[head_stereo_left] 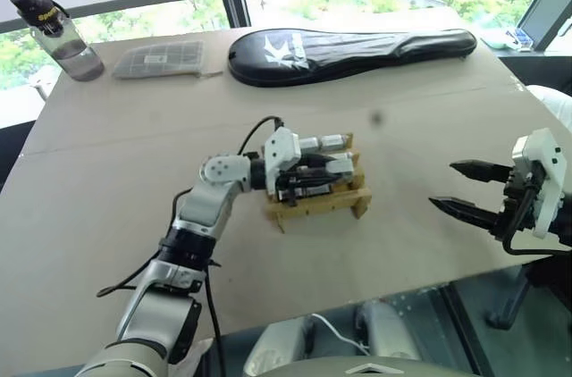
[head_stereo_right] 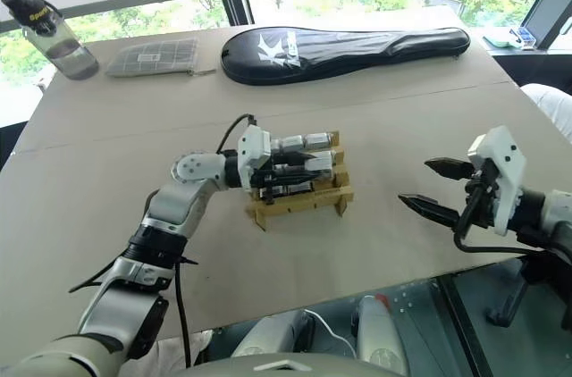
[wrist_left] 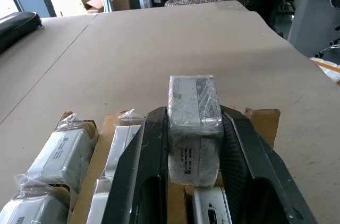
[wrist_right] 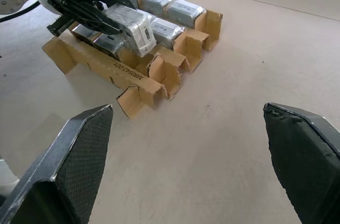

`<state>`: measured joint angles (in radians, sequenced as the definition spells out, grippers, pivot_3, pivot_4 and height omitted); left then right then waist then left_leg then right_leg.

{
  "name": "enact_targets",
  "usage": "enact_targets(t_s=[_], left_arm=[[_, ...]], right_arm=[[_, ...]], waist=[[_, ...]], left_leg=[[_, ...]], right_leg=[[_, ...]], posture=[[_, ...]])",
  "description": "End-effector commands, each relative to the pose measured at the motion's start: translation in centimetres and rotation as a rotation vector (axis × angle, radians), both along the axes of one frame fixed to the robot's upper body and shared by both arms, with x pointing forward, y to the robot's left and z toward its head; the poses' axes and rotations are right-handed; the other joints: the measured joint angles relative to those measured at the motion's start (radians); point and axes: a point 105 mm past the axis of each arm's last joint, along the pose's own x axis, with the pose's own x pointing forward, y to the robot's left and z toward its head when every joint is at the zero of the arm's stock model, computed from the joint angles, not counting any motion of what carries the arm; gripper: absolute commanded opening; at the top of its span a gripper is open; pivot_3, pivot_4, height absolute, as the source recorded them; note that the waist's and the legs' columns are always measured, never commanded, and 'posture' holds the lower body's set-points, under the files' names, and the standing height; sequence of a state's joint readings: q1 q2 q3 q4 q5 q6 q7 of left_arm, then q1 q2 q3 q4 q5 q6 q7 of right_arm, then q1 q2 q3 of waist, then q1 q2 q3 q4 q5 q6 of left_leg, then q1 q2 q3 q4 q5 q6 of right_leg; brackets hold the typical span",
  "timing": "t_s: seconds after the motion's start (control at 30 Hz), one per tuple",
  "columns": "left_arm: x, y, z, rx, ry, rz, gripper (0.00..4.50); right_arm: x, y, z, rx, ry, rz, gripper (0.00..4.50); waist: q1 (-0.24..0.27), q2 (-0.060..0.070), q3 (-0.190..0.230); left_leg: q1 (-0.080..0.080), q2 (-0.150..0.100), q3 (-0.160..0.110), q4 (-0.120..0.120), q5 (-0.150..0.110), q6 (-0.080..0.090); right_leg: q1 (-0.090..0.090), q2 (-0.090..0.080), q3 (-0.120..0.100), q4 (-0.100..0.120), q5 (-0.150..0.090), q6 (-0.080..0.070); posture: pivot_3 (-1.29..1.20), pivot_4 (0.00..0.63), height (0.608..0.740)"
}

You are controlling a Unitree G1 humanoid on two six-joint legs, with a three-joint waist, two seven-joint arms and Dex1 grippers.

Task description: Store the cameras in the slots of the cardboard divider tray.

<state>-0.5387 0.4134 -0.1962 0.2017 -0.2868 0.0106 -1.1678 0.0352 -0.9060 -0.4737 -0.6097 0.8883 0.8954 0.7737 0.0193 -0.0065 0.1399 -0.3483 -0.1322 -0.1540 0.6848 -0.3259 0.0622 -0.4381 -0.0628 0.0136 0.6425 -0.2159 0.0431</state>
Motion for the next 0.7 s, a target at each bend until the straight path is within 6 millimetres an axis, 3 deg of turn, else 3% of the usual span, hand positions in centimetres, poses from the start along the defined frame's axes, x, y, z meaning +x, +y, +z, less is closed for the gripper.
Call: enact_targets(t_s=[0.03,0.37,0.7], left_arm=[[-0.2,-0.5,-1.2,0.031,0.001,0.005,0.74],[-0.2,-1.5,-1.5,0.023,-0.023,0.001,0.74],[-1.3,-0.7,-2.2,0.072,0.017,-0.041,0.74]], right_arm=[[-0.1,-0.2,1.0,-0.013,-0.048,-0.011,4.5],[0.0,-0.2,1.0,-0.017,-0.057,-0.025,4.5],[-0.1,-0.4,1.2,-0.007,-0.052,-0.03,4.5]], waist=[[0.001,0.0,0.0],[0.011,0.0,0.0],[0.016,0.0,0.0]], left_leg=[[0.0,0.0,0.0,0.0,0.0,0.0],[0.004,0.0,0.0,0.0,0.0,0.0],[0.004,0.0,0.0,0.0,0.0,0.0]], right_leg=[[0.0,0.0,0.0,0.0,0.0,0.0],[0.004,0.0,0.0,0.0,0.0,0.0],[0.004,0.0,0.0,0.0,0.0,0.0]], posture=[[0.0,0.15,0.74],[0.0,0.15,0.74],[0.0,0.15,0.74]])
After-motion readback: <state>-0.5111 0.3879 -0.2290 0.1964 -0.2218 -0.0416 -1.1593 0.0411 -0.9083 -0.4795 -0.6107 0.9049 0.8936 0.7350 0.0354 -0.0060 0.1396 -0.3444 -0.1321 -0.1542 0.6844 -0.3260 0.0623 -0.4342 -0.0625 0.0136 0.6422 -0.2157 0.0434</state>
